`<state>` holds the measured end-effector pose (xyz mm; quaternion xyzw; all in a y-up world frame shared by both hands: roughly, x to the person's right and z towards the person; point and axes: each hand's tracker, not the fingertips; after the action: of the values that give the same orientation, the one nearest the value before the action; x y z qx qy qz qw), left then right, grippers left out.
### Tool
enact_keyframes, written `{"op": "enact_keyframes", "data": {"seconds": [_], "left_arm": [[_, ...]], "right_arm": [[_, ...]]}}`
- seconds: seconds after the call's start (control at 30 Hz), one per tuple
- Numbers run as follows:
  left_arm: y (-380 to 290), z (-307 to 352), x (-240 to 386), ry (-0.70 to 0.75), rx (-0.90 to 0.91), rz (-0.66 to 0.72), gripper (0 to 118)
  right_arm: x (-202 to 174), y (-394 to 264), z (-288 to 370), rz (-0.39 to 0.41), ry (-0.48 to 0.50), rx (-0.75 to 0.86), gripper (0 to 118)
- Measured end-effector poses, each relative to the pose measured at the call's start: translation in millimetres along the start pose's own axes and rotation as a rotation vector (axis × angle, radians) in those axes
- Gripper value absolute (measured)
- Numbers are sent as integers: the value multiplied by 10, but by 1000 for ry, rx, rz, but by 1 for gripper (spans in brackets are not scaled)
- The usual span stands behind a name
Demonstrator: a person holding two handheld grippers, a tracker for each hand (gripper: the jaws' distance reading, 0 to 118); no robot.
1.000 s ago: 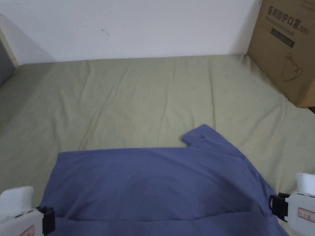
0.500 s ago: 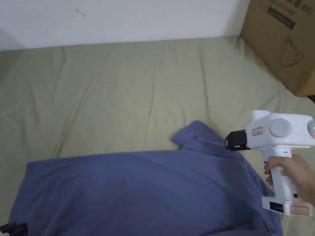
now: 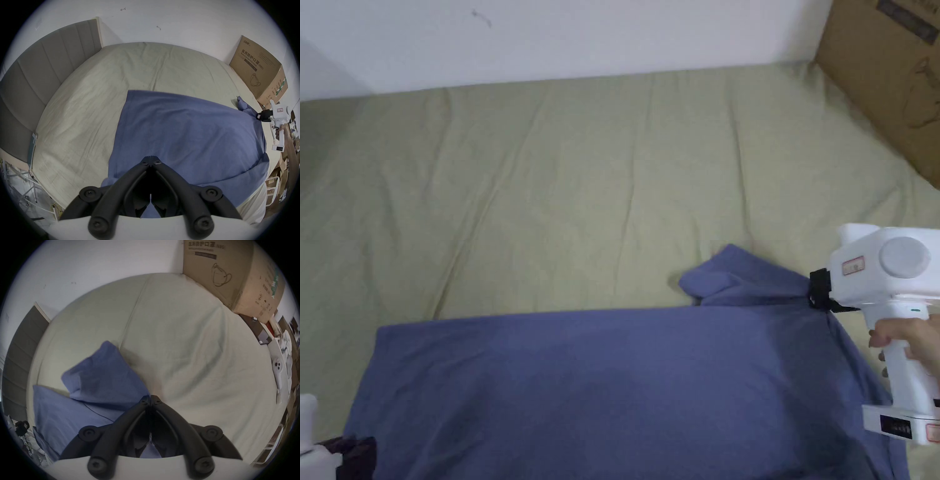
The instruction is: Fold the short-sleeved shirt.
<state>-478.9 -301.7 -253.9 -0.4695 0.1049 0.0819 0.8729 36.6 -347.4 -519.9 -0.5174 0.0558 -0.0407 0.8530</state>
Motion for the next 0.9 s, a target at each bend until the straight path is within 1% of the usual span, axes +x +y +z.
{"op": "enact_keyframes", "data": {"seconds": [0.07,0.13,0.17,0.2,0.23,0.27,0.3,0.33,0.37,0.4,0.47,0.5,0.53,0.57,0.6,0.63,0.67,0.7,0.77,0.83,0.9], "left_arm": [[149,-12,-12,-4,40,-6,0],[397,-119,-67,-22,69,13,0],[543,-223,-101,-44,60,22,14],[688,-355,-118,-39,41,25,43],[864,-584,-154,-44,-14,12,82],[953,-722,-170,-39,-39,3,113],[1061,-879,-201,-33,-17,8,117],[1187,-1052,-237,-23,-35,5,114],[1291,-1205,-256,34,-87,14,109],[1377,-1376,-274,71,-126,16,109],[1457,-1632,-338,58,-116,42,108],[1469,-1767,-356,48,-148,84,99],[1452,-1844,-372,18,-185,148,73],[1416,-1923,-375,-15,-219,182,64],[1378,-1901,-327,46,-179,106,62],[1410,-1798,-237,82,-180,41,51],[1427,-1737,-170,103,-179,-2,16],[1423,-1675,-111,122,-164,-45,1],[1422,-1615,-88,91,-167,9,1],[1405,-1506,-73,72,-161,12,1],[1379,-1318,-91,59,-137,8,1]], "right_arm": [[9,10,92,-19,17,7,0],[-34,7,84,-12,15,10,0],[-58,8,103,-3,9,9,0],[-77,-1,86,5,3,8,0],[-94,-9,64,8,-2,5,0],[-100,-14,50,11,-3,2,0],[-84,-3,37,14,-4,1,0],[-83,-1,19,15,-6,-4,0],[-84,-2,6,18,-8,-6,0],[-82,-5,-9,18,-9,-8,0],[-77,-7,-12,15,-6,-12,0],[-75,-12,-26,12,-6,-13,0],[-74,-19,-38,10,-6,-17,0],[-69,-21,-33,8,-5,-18,0],[-68,-31,-30,5,2,-19,0],[-74,-45,-20,-1,9,-21,0],[-79,-54,-4,-2,15,-19,0],[-78,-57,35,4,37,-16,0],[-103,-68,120,5,41,-11,0],[-94,-66,260,4,54,8,0],[-68,-66,463,-10,90,43,0]]}}
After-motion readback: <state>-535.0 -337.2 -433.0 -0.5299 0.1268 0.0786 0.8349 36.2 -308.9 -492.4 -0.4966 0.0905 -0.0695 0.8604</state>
